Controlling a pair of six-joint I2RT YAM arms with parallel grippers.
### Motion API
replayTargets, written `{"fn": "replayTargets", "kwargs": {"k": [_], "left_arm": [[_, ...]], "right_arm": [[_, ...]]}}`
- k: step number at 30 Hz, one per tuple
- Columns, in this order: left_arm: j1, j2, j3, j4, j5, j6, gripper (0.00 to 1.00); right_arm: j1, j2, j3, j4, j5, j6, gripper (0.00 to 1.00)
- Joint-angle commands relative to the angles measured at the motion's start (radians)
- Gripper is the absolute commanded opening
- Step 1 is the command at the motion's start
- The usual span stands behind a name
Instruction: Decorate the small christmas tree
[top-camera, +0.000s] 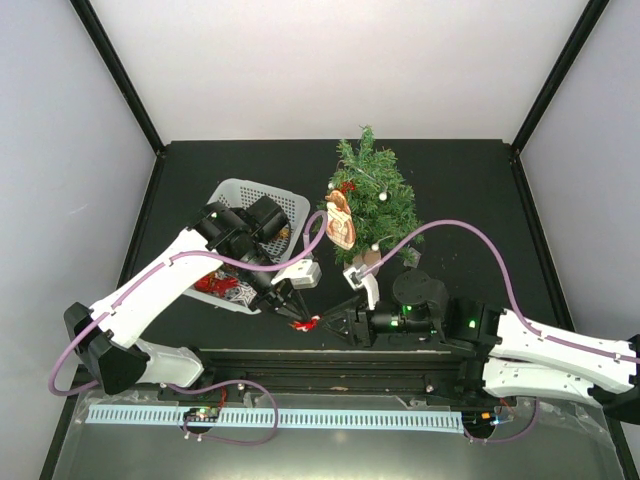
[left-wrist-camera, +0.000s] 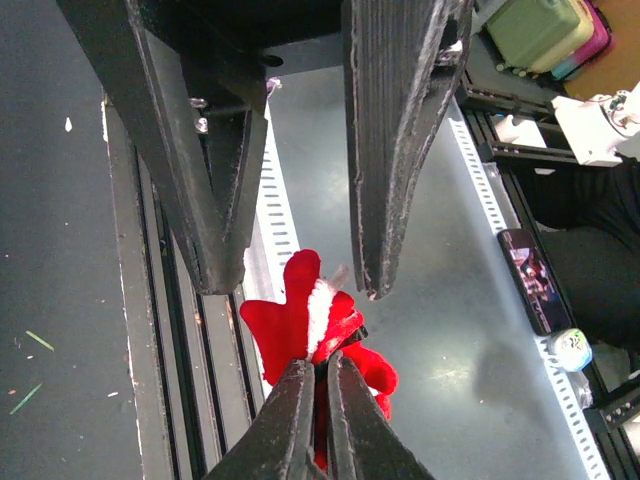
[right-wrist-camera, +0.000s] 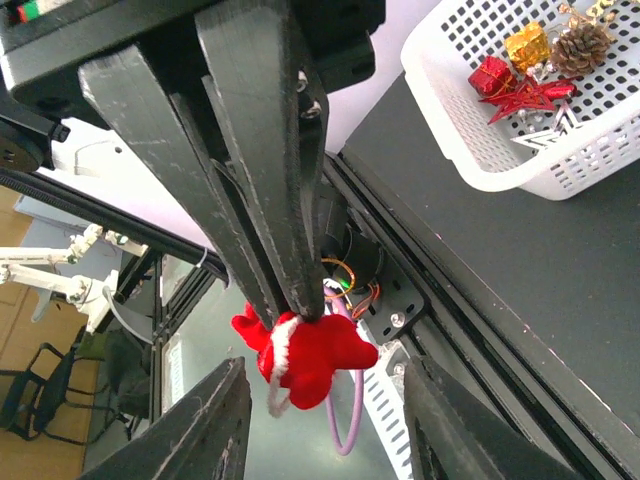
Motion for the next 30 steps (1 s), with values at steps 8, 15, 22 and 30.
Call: {"fn": "replayTargets", "kwargs": {"k": [8, 15, 22, 30], "left_arm": [[-0.006, -0.023, -0.010, 0.022, 0.001, -0.006, 0.05], [-0.006, -0.024, -0.008, 0.021, 0.002, -0.006, 0.05], [-0.006, -0.022, -0.015, 0.028, -0.006, -0.010, 0.13], [-0.006, -0.036, -0.028, 0.083, -0.080, -0.062, 0.22]], "right_arm": [[0.010, 0.021, 0.018, 0.061, -0.013, 0.003, 0.32], [0.011, 0.032, 0.016, 0.063, -0.021, 0.007, 0.22], [0.010, 0.024, 0.024, 0.048, 0.004, 0.005, 0.01], [0.010, -0.047, 0.021, -0.018, 0.079, 0.006, 0.01]]}}
